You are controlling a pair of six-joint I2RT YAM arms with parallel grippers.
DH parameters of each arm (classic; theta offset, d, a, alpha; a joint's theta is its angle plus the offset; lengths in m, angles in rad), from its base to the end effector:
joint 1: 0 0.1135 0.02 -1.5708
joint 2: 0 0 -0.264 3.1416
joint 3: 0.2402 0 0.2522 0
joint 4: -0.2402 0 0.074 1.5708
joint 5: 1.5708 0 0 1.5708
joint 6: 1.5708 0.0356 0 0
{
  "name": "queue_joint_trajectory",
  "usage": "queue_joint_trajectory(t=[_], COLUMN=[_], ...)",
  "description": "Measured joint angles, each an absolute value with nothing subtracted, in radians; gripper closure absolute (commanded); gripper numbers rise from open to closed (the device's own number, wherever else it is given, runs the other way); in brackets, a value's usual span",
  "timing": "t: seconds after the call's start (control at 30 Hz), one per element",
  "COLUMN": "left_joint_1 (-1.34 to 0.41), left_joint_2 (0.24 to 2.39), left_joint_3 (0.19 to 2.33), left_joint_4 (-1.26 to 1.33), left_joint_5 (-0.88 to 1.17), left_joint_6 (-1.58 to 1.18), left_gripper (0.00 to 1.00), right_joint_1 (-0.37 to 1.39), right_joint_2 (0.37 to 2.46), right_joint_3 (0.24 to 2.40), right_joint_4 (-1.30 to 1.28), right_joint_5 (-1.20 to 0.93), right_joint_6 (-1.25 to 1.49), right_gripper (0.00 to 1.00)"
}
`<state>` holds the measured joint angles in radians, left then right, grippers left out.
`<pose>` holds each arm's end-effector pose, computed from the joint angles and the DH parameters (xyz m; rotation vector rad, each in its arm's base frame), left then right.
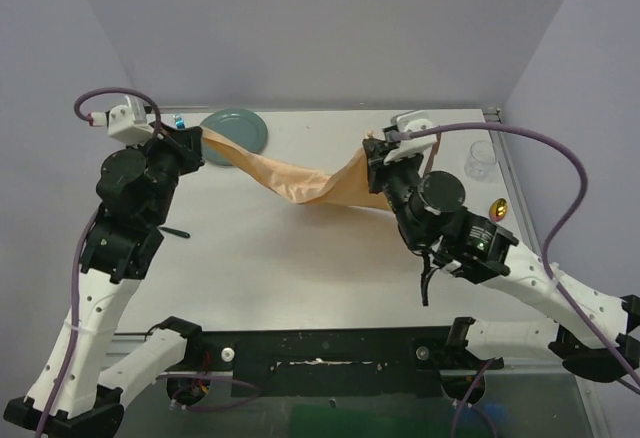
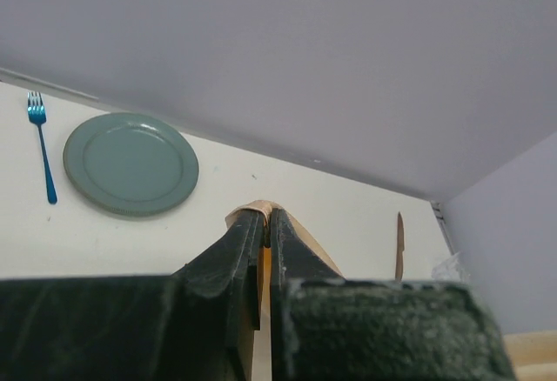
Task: Set the dinner table for one person
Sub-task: Flatten out the napkin at the center of the board.
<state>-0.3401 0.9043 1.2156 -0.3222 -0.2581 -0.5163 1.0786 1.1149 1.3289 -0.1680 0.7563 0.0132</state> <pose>0.1727 -0.0515 0.4520 -0.3427 1.5634 -0.4646 0.1303 0.1913 0.4658 -0.2132 1.5297 0.2911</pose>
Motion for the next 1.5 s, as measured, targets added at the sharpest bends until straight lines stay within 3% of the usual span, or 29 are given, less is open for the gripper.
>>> queue_joint_trajectory(t=[0.4, 0.7, 0.87, 1.1, 1.33, 1.5], left_joint_1=[-0.34, -0.34, -0.339, -0.299, -0.237, -0.212], left_joint_2=[0.715, 0.958, 1.214, 1.47, 1.624, 1.69], left_joint_3=[1.302, 1.347, 1.336, 1.402, 1.713, 1.871], left_joint_4=[-0.234, -0.183, -0.159, -0.138, -0.112, -0.11], left_joint_5=[-0.377, -0.306, -0.302, -0.294, -0.276, -0.253], left_joint_6=[-0.529, -0.509, -0.506, -0.49, -0.459, -0.438], left_gripper=[1.0, 1.0, 1.0, 1.0, 1.0, 1.0], right_joint_1=[1.087, 1.056, 0.822, 0.275, 0.215, 0.215], right_joint_2=[0.867, 0.972, 1.069, 1.308, 1.632, 1.654], right_joint_3=[1.355, 1.362, 1.309, 1.317, 1.733, 1.866], right_joint_4=[-0.089, 0.005, 0.013, 0.019, -0.058, -0.069], right_joint_5=[0.607, 0.659, 0.603, 0.333, 0.193, 0.154], right_joint_6=[-0.027, -0.156, -0.15, 0.017, 0.055, 0.053], right_gripper=[1.0, 1.0, 1.0, 1.0, 1.0, 1.0])
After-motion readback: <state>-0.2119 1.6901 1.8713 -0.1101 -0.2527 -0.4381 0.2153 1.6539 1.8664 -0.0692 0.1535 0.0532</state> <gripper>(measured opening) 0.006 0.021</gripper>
